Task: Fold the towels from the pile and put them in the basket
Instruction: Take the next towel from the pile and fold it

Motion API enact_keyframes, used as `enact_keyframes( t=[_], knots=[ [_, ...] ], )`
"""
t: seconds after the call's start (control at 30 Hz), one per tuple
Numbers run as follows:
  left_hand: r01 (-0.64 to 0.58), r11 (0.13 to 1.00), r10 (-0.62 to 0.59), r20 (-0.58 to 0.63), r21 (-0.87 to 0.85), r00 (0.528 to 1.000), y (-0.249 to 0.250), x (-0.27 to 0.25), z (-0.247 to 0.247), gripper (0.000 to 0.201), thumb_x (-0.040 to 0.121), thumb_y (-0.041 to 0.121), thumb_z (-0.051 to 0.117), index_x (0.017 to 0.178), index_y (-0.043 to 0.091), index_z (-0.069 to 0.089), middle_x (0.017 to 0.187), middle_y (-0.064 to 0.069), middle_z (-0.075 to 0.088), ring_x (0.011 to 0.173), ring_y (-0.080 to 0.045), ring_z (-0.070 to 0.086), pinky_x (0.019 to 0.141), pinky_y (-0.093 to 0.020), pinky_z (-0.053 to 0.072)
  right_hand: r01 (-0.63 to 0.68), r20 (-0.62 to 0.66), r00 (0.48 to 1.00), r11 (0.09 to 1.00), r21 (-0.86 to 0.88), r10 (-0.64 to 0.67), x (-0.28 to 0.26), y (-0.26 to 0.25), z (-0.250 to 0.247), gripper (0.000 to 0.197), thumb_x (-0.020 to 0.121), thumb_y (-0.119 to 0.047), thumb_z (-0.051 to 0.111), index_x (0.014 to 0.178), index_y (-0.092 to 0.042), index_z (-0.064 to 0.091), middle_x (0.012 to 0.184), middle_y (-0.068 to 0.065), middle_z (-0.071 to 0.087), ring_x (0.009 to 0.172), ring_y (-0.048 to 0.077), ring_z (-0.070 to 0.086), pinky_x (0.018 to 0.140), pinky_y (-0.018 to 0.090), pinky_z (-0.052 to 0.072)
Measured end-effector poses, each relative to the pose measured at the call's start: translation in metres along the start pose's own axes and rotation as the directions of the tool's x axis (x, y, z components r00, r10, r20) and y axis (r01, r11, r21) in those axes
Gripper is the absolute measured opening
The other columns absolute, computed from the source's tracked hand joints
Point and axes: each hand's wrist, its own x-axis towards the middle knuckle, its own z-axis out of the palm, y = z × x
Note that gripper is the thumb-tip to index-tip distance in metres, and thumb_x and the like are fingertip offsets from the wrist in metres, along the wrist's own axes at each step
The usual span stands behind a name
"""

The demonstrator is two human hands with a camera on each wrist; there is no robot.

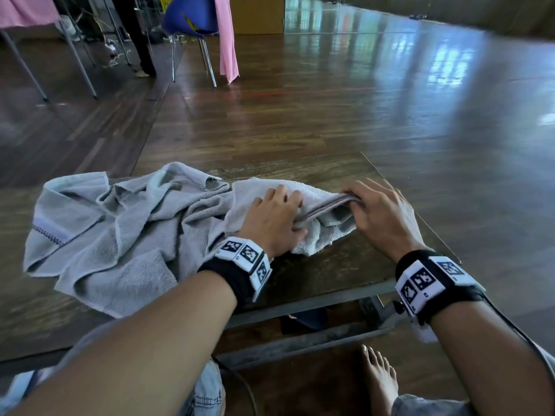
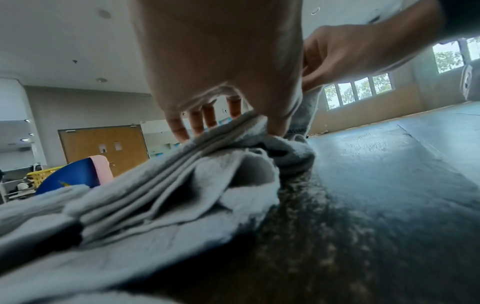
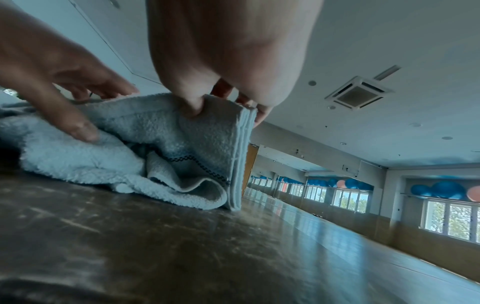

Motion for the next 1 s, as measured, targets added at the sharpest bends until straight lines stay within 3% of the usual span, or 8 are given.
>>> enact_keyframes(
  t=[0.17,0.33,0.57,0.67,0.73,0.8,0.87,1.0],
  knots=[
    [0.044,0.998,-0.049,-0.144,-0.039,0.988,-0.005,0.004,-0.008,0.011,0.090,0.021,0.053,0.100,0.020,0.051,0.103,0.000,0.055,0.097,-0.024,0.055,0.084,-0.042,0.048,0.007,-0.016,1.000,0.998,-0.062,-0.008,-0.005,0.016,-0.004,0.022,0.090,-0.015,0.064,0.109,-0.025,0.068,0.106,-0.010,0.069,0.103,0.021,0.056,0.081,0.030,0.039],
    [0.160,0.981,-0.177,-0.166,-0.106,0.970,-0.040,-0.008,-0.027,0.025,0.084,0.007,0.053,0.100,0.020,0.068,0.099,-0.003,0.067,0.094,-0.031,0.062,0.072,-0.041,0.051,0.002,-0.014,1.000,0.999,-0.051,-0.003,-0.011,0.026,-0.011,0.021,0.089,-0.010,0.065,0.105,-0.024,0.068,0.102,-0.007,0.068,0.100,0.022,0.056,0.078,0.028,0.037],
    [-0.089,0.962,0.057,-0.128,-0.260,0.990,-0.068,-0.040,-0.044,0.031,0.069,-0.003,0.069,0.094,0.012,0.078,0.085,-0.005,0.066,0.083,-0.026,0.061,0.071,-0.033,0.046,0.044,0.190,0.980,0.994,0.101,-0.063,-0.022,0.036,-0.026,0.019,0.086,-0.007,0.069,0.092,-0.026,0.070,0.092,-0.014,0.064,0.087,0.014,0.057,0.078,0.032,0.045],
    [0.067,0.967,-0.025,0.169,-0.246,0.985,-0.065,-0.051,-0.042,0.021,0.066,0.003,0.067,0.076,0.022,0.065,0.079,0.001,0.065,0.079,-0.021,0.061,0.067,-0.033,0.046,-0.031,0.538,0.843,0.997,0.069,-0.011,-0.029,0.040,-0.030,0.023,0.082,-0.010,0.075,0.085,-0.032,0.069,0.083,-0.018,0.065,0.077,0.001,0.060,0.074,0.025,0.043],
    [0.135,0.975,-0.049,0.425,-0.175,0.904,-0.063,-0.054,-0.042,0.026,0.068,0.001,0.066,0.074,0.024,0.056,0.077,0.004,0.063,0.077,-0.019,0.060,0.066,-0.032,0.047,-0.048,0.661,0.750,0.999,0.023,0.021,-0.033,0.040,-0.027,0.020,0.081,-0.013,0.077,0.084,-0.031,0.069,0.078,-0.017,0.065,0.071,-0.005,0.058,0.071,0.018,0.042],
    [0.131,0.986,-0.049,0.567,-0.104,0.822,-0.058,-0.049,-0.046,0.021,0.069,0.014,0.070,0.078,0.027,0.055,0.080,0.006,0.062,0.078,-0.017,0.060,0.070,-0.032,0.050,-0.122,0.685,0.727,0.991,0.050,0.055,-0.031,0.037,-0.026,0.014,0.082,-0.023,0.075,0.074,-0.033,0.069,0.072,-0.015,0.067,0.067,-0.006,0.060,0.069,0.017,0.043],
    [0.142,0.983,-0.049,0.589,-0.113,0.807,-0.049,-0.037,-0.052,0.016,0.067,0.035,0.064,0.080,0.027,0.059,0.082,0.007,0.063,0.080,-0.018,0.061,0.074,-0.033,0.053,-0.164,0.600,0.794,0.985,0.056,0.098,-0.023,0.032,-0.020,0.012,0.079,-0.043,0.063,0.071,-0.037,0.068,0.074,-0.021,0.067,0.068,-0.004,0.060,0.069,0.026,0.048],
    [0.097,0.940,-0.044,0.166,-0.326,0.985,-0.014,-0.003,-0.045,0.025,0.074,0.045,0.050,0.085,0.025,0.057,0.101,0.001,0.053,0.103,-0.021,0.052,0.093,-0.041,0.045,-0.017,0.270,0.963,0.996,0.091,-0.008,-0.008,0.002,0.011,0.016,0.090,-0.039,0.053,0.105,-0.039,0.059,0.107,-0.023,0.057,0.103,0.006,0.052,0.084,0.033,0.041]
  ],
)
